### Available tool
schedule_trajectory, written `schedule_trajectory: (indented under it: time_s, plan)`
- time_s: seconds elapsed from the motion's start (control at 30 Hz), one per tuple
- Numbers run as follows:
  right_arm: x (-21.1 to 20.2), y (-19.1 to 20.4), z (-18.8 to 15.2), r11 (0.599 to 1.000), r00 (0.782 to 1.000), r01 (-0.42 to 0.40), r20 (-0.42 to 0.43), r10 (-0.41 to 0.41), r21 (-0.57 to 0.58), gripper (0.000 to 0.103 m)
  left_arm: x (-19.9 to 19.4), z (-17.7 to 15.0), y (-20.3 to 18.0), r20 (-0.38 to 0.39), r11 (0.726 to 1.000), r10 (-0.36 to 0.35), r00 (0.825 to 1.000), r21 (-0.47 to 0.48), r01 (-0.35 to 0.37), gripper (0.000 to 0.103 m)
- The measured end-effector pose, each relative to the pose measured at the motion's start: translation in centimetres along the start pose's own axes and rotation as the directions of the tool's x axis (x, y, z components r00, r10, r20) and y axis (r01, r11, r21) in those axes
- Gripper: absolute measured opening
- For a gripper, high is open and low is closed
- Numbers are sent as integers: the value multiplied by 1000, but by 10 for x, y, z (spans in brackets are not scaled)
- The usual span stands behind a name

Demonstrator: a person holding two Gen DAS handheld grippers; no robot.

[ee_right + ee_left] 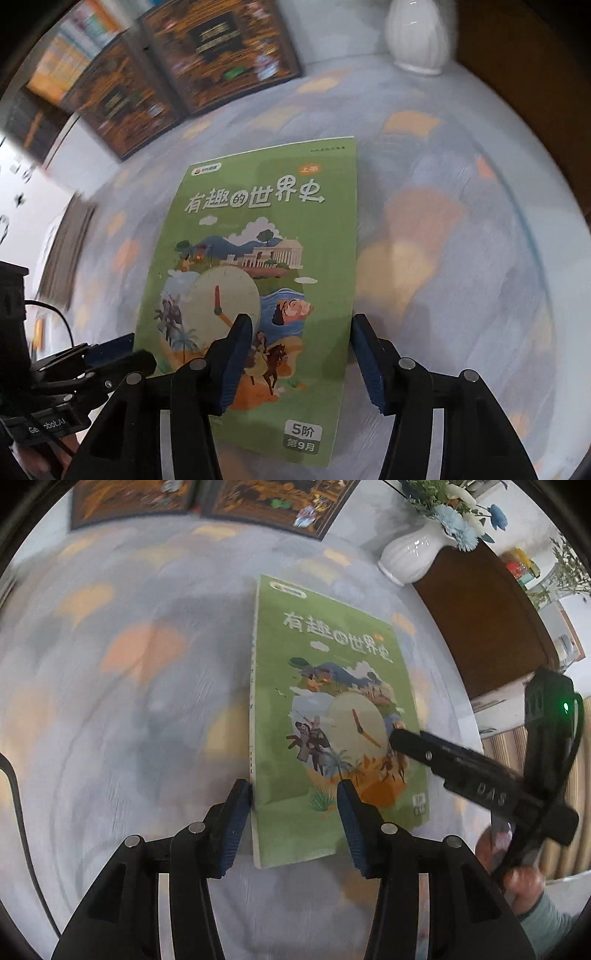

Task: Organize books
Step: 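Close the left gripper on the green book's edge, then lift the green book upright with the left gripper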

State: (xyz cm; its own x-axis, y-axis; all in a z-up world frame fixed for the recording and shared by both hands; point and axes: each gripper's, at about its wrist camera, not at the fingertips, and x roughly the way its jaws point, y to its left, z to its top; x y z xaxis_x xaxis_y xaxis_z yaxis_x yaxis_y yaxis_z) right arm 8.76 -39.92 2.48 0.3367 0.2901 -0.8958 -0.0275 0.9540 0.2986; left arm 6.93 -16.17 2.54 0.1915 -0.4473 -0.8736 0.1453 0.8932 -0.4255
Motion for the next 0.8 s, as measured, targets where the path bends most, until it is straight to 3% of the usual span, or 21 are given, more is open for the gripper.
schedule_trajectory:
  time_s: [0.13, 0.3, 0.47, 0.57, 0.67, 0.73, 0.8]
  plan:
    - [-9, 28, -50, 989, 999, 13, -39, -19, -147, 59, -13, -63, 4, -66, 1000, -13, 998, -10, 12, 44]
    - [-22, 39, -104, 968, 994, -15, -108, -12, -252, 63, -27, -109, 7, -63, 997, -53, 997, -64, 49, 44]
    - [-36, 25, -138, 981, 994, 0, -105, -21, -196, 59, -29, -126, 2, -55, 996, -60, 997, -71, 56, 44]
    - [-40, 23, -142, 987, 996, 5, -87, -20, -162, 51, -27, -128, 2, -34, 993, -75, 997, -89, 72, 44]
    - [-41, 26, -143, 988, 997, -5, -81, -8, -156, 51, -27, -128, 7, -14, 988, -102, 995, -114, 100, 44]
    - [-41, 26, -144, 989, 998, -11, -70, 1, -146, 51, -31, -128, 10, 11, 979, -142, 990, -144, 143, 44]
    - [-43, 20, -144, 992, 998, -26, -65, 18, -124, 51, -39, -124, 14, 67, 956, -226, 972, -176, 235, 45]
